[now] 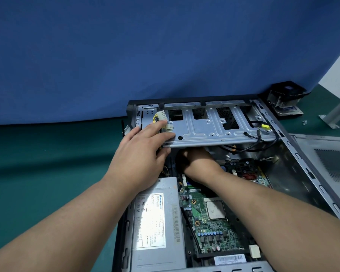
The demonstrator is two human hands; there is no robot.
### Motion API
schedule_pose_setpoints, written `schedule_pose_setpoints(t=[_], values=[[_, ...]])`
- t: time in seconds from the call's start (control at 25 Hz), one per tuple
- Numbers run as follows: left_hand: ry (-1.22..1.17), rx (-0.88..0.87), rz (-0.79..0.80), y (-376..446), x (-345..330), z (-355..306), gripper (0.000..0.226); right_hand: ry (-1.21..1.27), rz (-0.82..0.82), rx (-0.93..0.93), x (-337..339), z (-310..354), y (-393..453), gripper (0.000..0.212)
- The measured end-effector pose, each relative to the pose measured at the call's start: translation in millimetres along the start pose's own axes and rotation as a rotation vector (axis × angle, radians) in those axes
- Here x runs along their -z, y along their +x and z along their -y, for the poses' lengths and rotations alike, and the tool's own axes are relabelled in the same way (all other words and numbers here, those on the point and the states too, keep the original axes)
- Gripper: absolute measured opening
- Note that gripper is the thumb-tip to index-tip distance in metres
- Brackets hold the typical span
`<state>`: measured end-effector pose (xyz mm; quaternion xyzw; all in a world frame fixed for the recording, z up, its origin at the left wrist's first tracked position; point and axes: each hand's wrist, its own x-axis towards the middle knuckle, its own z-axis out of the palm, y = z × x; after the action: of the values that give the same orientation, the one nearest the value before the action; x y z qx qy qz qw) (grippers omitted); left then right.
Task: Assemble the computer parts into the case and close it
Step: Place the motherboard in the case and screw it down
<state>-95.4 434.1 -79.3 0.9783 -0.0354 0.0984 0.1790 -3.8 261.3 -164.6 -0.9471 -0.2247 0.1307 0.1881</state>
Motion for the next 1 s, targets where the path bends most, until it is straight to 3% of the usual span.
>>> schedule_pose_setpoints(t=[1.0], values=[[0.002,0.004,-0.002,-0.1,-2.1,2.8,0.039,-0.093,0.046,-0.018,8.8,11.2,-4.0,0.009]])
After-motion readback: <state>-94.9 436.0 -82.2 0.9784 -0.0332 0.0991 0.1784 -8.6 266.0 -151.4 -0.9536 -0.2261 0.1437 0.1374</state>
